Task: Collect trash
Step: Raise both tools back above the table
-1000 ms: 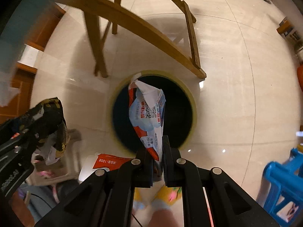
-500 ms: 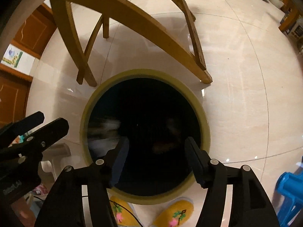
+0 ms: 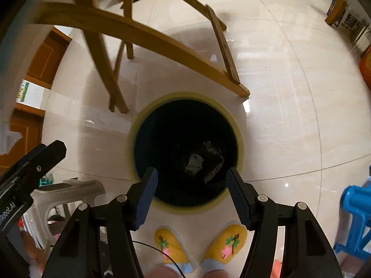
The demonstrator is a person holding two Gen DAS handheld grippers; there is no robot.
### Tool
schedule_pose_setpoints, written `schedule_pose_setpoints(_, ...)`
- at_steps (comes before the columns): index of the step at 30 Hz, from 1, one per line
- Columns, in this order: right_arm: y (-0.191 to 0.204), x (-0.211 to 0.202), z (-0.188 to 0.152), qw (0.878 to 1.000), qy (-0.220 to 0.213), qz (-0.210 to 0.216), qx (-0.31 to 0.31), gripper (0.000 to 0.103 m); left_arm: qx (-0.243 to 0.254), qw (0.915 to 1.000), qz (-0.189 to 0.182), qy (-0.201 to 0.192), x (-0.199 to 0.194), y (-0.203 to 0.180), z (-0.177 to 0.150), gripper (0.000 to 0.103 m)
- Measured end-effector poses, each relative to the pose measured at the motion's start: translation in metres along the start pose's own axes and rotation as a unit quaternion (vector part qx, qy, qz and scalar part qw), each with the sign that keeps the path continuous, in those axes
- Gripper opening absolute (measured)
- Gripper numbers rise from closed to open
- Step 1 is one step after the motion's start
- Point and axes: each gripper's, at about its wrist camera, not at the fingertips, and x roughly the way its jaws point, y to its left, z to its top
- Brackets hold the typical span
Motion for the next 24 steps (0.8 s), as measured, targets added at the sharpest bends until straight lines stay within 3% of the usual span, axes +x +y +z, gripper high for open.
schedule_pose_setpoints(10,0.045,-0.164,-0.018,0.999,-0.044,0.016,-0.010,0.063,0.012,0.9993,0.002,-0.035,-0.164,0.011,0.026,0.070)
schedule_pose_setpoints(14,0.063,-0.239,-0.020,0.995,-0.087,0.043,0.000,0.063,0.036,0.9971,-0.001,-0.066,-0.236,0.011,0.044,0.070)
schedule_pose_setpoints(20,0.086,-0.335,-0.018,0.986,-0.158,0.051,-0.007,0.066,0.071,0.9896,0.000,-0.125,-0.344,0.000,0.070,0.070)
schedule_pose_setpoints(24,0.105,-0.389,-0.017,0.977,-0.204,0.051,-0.012,0.067,0.084,0.9832,-0.025,-0.160,-0.401,0.000,0.085,0.070)
